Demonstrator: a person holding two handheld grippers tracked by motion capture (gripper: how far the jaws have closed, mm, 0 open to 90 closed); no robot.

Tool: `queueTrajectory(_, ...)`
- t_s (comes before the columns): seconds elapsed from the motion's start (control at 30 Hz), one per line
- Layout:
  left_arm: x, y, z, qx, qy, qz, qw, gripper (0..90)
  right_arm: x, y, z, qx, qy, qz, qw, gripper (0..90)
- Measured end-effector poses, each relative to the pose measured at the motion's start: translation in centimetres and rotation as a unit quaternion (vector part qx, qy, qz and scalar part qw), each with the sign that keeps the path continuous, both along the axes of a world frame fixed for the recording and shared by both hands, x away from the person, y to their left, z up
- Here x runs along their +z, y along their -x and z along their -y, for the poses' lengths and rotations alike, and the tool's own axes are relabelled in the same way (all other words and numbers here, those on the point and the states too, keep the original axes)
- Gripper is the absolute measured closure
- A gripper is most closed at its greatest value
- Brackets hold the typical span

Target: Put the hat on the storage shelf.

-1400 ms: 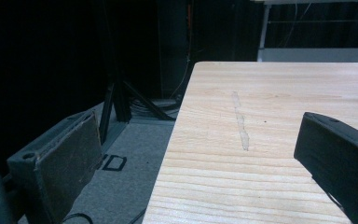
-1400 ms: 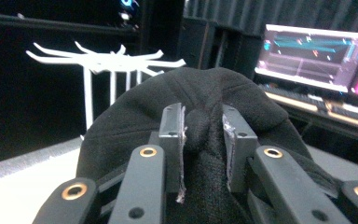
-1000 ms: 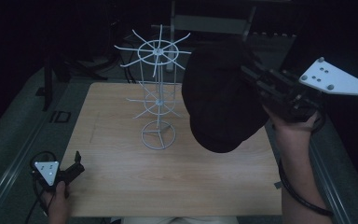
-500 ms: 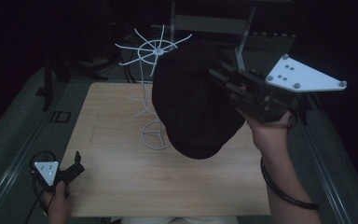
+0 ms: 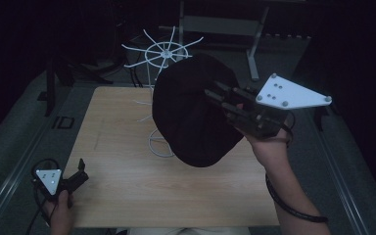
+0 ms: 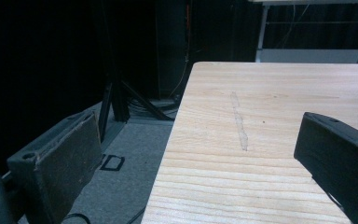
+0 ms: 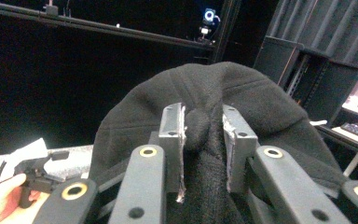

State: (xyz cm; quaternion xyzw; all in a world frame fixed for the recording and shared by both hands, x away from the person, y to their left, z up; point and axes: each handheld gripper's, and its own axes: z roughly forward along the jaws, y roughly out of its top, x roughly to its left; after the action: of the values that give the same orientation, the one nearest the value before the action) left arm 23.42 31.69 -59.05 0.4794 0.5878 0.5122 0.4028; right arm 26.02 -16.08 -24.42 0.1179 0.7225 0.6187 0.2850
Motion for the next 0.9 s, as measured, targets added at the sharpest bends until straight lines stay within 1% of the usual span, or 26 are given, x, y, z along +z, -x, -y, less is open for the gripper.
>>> queueTrajectory(0.33, 0.0, 0.0, 0.0, -0.001, 0.000, 0.000, 1.0000, 1.3, -2.1, -0.5, -0.1, 0.012, 0.009, -0.026, 0.9996, 72.3)
queueTrajectory(0.6, 0.0, 0.0, 0.0, -0.001, 0.000, 0.000, 1.0000, 1.3, -4.0, -1.0, -0.2, 0.014, 0.013, -0.045, 0.9988, 71.4)
queueTrajectory(0.73, 0.0, 0.0, 0.0, -0.002, 0.000, 0.000, 1.0000, 1.3, -4.9, -1.1, -0.4, 0.016, 0.018, -0.052, 0.9983, 71.0)
queueTrajectory(0.83, 0.0, 0.0, 0.0, -0.002, 0.000, 0.000, 1.0000, 1.3, -5.2, -1.1, -0.4, 0.018, 0.020, -0.053, 0.9983, 70.1)
queueTrajectory(0.9, 0.0, 0.0, 0.0, -0.002, 0.000, 0.000, 1.0000, 1.3, -5.4, -1.2, -0.4, 0.019, 0.016, -0.055, 0.9982, 68.6)
